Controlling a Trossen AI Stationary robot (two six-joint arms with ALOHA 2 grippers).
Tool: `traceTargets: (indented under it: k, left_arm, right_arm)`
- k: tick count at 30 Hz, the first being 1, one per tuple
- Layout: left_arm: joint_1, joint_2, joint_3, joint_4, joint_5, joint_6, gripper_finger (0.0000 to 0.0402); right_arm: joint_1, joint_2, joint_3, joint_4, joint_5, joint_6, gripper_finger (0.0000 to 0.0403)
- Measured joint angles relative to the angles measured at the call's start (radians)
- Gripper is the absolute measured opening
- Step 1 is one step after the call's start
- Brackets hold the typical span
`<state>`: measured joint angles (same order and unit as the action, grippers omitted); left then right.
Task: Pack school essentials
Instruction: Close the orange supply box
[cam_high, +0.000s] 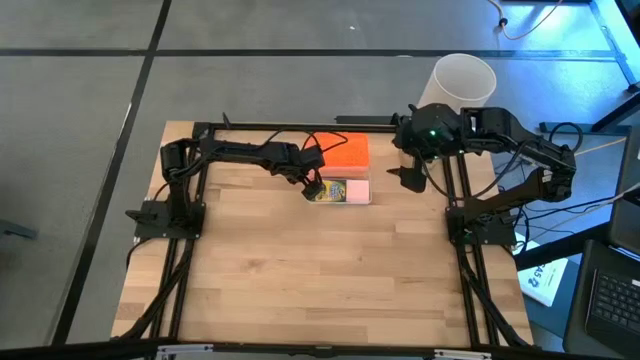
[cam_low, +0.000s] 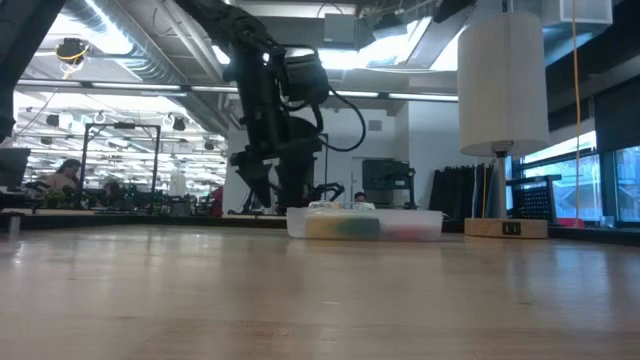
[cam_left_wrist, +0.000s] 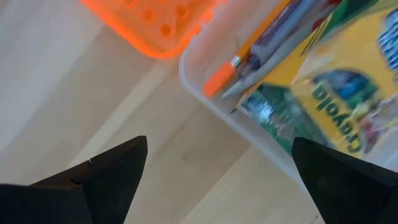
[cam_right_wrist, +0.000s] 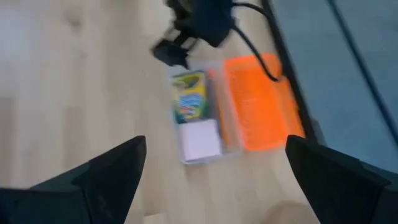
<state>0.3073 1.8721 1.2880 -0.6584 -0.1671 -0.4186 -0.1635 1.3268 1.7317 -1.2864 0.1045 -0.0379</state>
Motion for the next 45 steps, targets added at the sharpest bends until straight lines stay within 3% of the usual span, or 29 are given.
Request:
traceTargets:
  k: [3, 9, 12, 17, 26, 32, 39, 45]
  left_arm:
    - [0.0, 0.0, -0.01, 0.012, 0.0, -0.018, 0.0394]
    - [0.005, 0.0, -0.012, 0.028, -0.005, -0.019, 0.0394]
    - [0.005, 0.0, -0.012, 0.02, -0.005, -0.018, 0.0394]
    - [0.004, 0.0, -0.012, 0.021, -0.005, -0.017, 0.0394]
    - [0.005, 0.0, -0.012, 0.021, -0.005, -0.017, 0.0394]
    - [0.005, 0.0, -0.012, 0.022, -0.005, -0.017, 0.0394]
    - [0.005, 0.0, -0.012, 0.023, -0.004, -0.017, 0.0394]
    - [0.005, 0.0, -0.012, 0.023, -0.004, -0.016, 0.0394]
  right_arm:
    - [-0.009, 0.016, 0.0, 0.015, -0.053, -0.011, 0.0385]
    - [-0.094, 0.063, -0.063, 0.065, 0.034, 0.159, 0.0385]
    - [-0.159, 0.088, -0.119, 0.083, 0.006, 0.194, 0.0385]
    - [-0.276, 0.109, -0.243, 0.253, -0.101, 0.223, 0.0385]
    - [-0.409, 0.206, -0.44, 0.452, -0.107, 0.343, 0.0385]
    - [-0.461, 0.326, -0.479, 0.553, -0.142, 0.309, 0.0385]
    - [-0.526, 0.468, -0.479, 0.637, -0.274, 0.263, 0.0385]
    - [-0.581, 0.521, -0.479, 0.672, -0.316, 0.237, 0.0385]
